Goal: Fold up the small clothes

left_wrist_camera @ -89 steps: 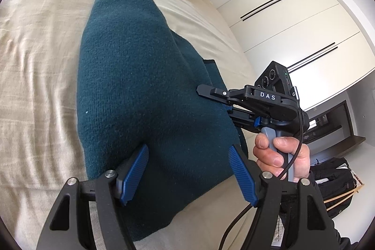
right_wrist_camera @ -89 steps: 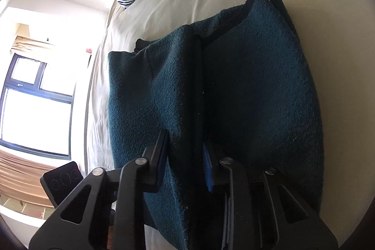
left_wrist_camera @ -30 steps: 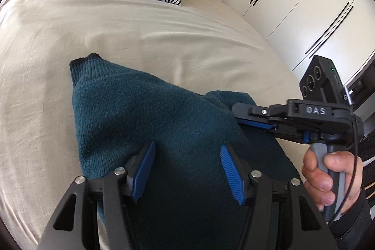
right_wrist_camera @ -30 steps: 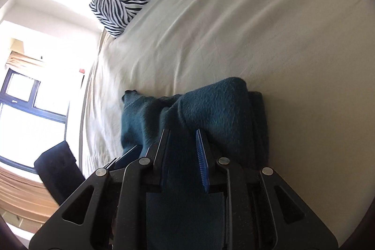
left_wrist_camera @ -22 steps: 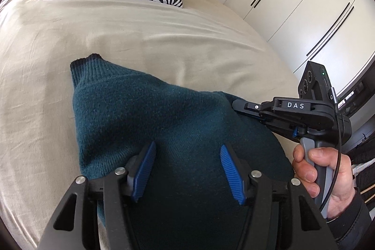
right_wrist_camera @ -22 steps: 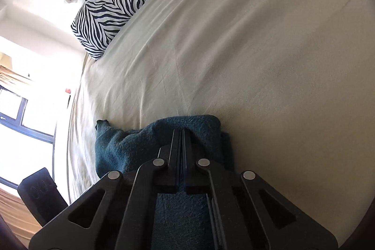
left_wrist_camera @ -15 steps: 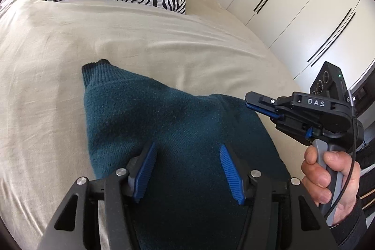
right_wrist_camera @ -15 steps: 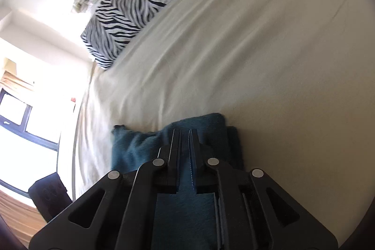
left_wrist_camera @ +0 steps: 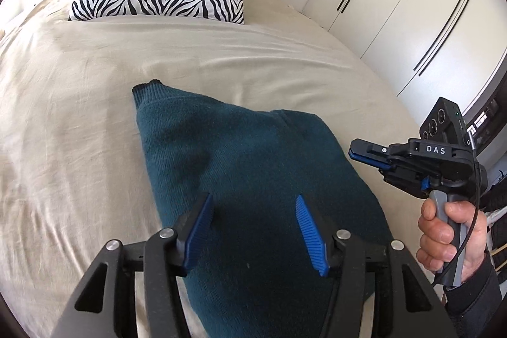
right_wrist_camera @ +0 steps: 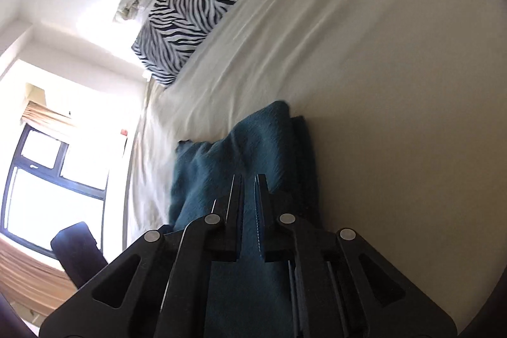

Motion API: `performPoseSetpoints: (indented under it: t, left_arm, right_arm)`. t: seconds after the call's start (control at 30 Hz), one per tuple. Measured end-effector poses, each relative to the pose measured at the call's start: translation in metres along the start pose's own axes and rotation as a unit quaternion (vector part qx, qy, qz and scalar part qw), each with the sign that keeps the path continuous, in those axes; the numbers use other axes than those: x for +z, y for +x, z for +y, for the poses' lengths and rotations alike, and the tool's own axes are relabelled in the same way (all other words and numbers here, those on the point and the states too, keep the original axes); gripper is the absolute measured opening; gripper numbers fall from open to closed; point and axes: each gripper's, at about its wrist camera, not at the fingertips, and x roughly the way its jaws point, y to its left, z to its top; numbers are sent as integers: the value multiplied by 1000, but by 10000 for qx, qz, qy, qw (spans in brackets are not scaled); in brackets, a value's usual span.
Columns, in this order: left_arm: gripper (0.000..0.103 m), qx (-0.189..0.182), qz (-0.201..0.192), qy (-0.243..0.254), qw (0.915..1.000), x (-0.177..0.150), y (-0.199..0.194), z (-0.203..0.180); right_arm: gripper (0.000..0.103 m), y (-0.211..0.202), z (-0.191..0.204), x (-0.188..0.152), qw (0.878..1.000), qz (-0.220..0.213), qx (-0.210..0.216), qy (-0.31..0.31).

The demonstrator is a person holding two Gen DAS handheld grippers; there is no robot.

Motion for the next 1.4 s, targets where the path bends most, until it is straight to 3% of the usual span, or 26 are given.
performPoseSetpoints:
  t: [0.1, 0.2, 0.27, 0.33, 0.4, 0.5, 0.67, 0.73, 0.93, 0.97, 1.03, 1.07, 1.1, 1.2, 1.23, 1.4]
  left_arm:
    - [57, 202, 207, 159, 9995, -21, 3, -8]
    - [57, 260, 446, 187, 9985, -25, 19, -6]
    - [57, 317, 597, 165, 9976, -20, 20, -9]
    - [57, 410, 681, 219, 9966, -19, 21, -11]
    - [57, 457, 639, 256, 9966, -22, 21, -12]
    - [57, 480, 541, 253, 9971, -27, 21, -12]
    - [57, 485, 568, 299, 9968, -27, 22, -13]
    - [58, 463, 560, 310, 9969, -26, 22, -12]
    - [58, 489, 492, 335, 9970, -27, 20, -13]
    - [58, 486, 459, 325, 9972, -26, 18, -13]
    - [58, 438, 368, 198, 9982, -26, 8, -13]
    - [58, 422, 314, 100, 9986, -25, 1, -12]
    - [61, 415, 216, 6, 9989, -25, -9, -11]
    - [83, 462, -277, -204, 9983, -23, -37, -1]
    - [86, 466, -381, -347, 9976, -22, -42, 7]
    - [83, 138, 51, -1232, 9923, -23, -25, 53]
  right_arm:
    - [7, -15, 9, -27, 9991, 255, 210, -267]
    - [6, -2, -9, -55, 9967, 726, -224, -290]
    - [0, -4, -31, -59, 9978, 643, 118, 55]
    - [2, -17, -36, -61, 9978, 526, 196, 350]
    - [9, -35, -22, -68, 9991, 426, 22, 81]
    - [13, -55, -6, -84, 9977, 507, 432, -119]
    - [12, -58, -38, -117, 9963, 862, -12, -17]
    - [12, -68, -53, -121, 9966, 747, 274, 234]
    - [14, -100, -39, -115, 9992, 373, 22, -109]
    - [16, -101, -34, -107, 9995, 282, 6, -160]
    - [31, -109, -29, -95, 9997, 108, -69, -224]
    - [52, -111, -27, -90, 9996, 30, -129, -243]
    - [66, -115, -26, -87, 9995, -71, -187, -251]
    - [67, -116, -24, -74, 9990, -176, -243, -337]
    - [67, -113, -26, -70, 9990, -114, -273, -338]
    - [65, -84, -36, -49, 9996, 161, -214, -6]
